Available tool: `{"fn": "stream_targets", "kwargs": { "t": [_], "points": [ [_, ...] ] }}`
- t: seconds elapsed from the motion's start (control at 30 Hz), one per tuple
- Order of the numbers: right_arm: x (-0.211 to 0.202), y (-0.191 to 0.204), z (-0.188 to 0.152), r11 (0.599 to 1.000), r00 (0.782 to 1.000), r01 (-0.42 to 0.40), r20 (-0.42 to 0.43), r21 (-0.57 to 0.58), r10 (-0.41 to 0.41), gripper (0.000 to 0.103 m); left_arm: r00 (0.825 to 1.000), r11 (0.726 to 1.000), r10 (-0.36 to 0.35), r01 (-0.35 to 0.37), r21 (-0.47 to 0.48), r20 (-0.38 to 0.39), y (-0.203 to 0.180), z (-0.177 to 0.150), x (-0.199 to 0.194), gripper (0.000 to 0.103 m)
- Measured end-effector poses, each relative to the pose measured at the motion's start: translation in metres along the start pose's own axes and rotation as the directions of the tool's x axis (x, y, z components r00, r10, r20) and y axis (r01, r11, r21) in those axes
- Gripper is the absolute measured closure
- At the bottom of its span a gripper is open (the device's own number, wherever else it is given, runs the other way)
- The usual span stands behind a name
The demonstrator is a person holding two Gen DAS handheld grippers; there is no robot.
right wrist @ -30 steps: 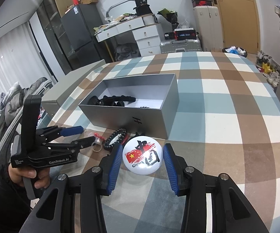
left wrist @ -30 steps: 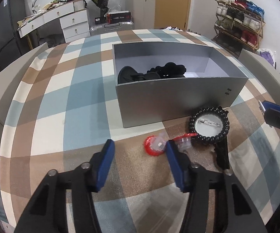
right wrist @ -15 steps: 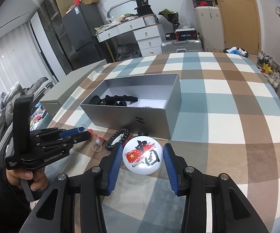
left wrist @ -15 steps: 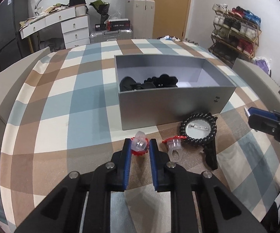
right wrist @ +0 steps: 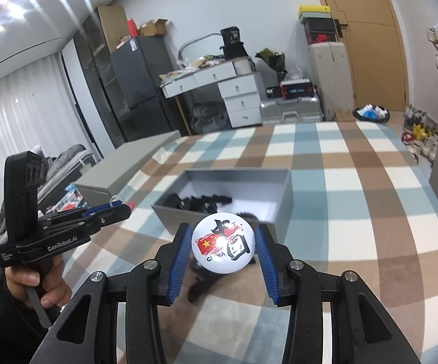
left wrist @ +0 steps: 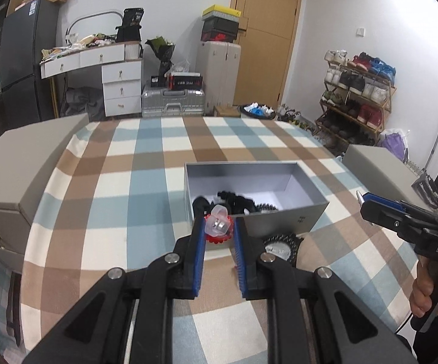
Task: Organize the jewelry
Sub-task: 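Carry the badge and red-based piece over the gray box and open both grippers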
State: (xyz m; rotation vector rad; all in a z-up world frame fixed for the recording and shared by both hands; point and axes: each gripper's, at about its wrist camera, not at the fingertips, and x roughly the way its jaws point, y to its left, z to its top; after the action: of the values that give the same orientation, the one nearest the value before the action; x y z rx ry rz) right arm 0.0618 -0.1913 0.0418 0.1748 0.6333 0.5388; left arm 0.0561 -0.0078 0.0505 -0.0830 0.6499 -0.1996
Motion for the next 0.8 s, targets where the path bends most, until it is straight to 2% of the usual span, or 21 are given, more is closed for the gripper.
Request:
{"fn": "stream_targets", "kwargs": {
  "t": [0.13, 0.37, 0.53, 0.8],
  "points": [
    [-0.004, 0.008, 0.021, 1.0, 1.0, 0.002, 0.03, -0.02, -0.002, 0.061, 0.999, 1.0, -0.02, 0.02, -0.01, 0.039, 0.002, 0.01, 0.001, 0.09],
    [0.01, 0.012, 0.051, 1.0, 0.998, 0.021, 0.067, 0.008, -0.021, 0.061, 0.998, 0.999, -0.038, 0.038, -0.004, 0.052, 0.003, 0.023, 0.016, 0.09],
    [0.028, 0.003, 0.06, 0.996, 0.996, 0.047, 0.07, 0.077, -0.053, 0.061, 0.999, 1.0, -0.021, 0.021, -0.008, 0.033, 0.007, 0.027, 0.03, 0.09],
    [0.053, -0.01, 0.062, 0.99, 0.996, 0.076, 0.035, 0.12, -0.081, 0.061, 1.0, 0.999, -0.025, 0.025, -0.038, -0.004, 0.013, 0.03, 0.049, 0.09]
  ]
}}
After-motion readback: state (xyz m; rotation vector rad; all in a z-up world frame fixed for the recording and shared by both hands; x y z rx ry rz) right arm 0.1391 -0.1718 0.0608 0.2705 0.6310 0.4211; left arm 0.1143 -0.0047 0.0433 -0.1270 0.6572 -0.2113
